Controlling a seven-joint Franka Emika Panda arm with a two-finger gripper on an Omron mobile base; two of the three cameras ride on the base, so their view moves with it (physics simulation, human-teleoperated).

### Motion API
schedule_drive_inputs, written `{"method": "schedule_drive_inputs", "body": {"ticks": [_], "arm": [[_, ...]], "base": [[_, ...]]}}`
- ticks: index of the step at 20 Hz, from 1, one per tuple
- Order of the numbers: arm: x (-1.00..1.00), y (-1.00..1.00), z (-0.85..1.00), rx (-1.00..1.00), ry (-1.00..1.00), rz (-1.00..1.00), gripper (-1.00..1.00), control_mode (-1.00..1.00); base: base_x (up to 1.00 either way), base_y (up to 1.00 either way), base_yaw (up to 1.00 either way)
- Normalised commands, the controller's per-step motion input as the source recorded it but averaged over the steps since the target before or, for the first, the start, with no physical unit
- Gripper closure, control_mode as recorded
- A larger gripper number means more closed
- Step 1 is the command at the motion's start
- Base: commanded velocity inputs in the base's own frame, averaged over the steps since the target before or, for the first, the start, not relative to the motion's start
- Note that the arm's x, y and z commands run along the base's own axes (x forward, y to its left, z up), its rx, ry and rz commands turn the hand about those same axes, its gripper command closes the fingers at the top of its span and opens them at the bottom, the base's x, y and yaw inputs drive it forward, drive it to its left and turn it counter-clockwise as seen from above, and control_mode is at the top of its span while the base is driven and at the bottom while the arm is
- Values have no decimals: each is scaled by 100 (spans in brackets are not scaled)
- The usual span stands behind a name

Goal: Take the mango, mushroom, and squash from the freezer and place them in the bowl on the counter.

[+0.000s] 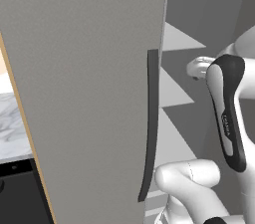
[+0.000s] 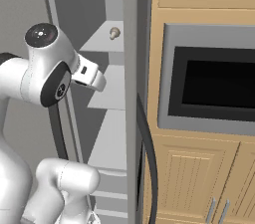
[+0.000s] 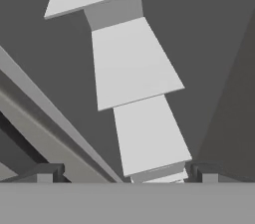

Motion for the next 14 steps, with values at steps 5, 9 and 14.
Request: {"method": "schedule_drive_inputs", "body": {"ticks": [5, 9, 14], "arm": [[21, 0, 4, 2, -2, 0, -100, -100], [15, -1, 17, 1, -10, 0, -100, -100], [15, -1, 27, 0, -14, 0, -100, -100]], "base": [[0, 0, 0], [0, 0, 0], [0, 0, 0]]}}
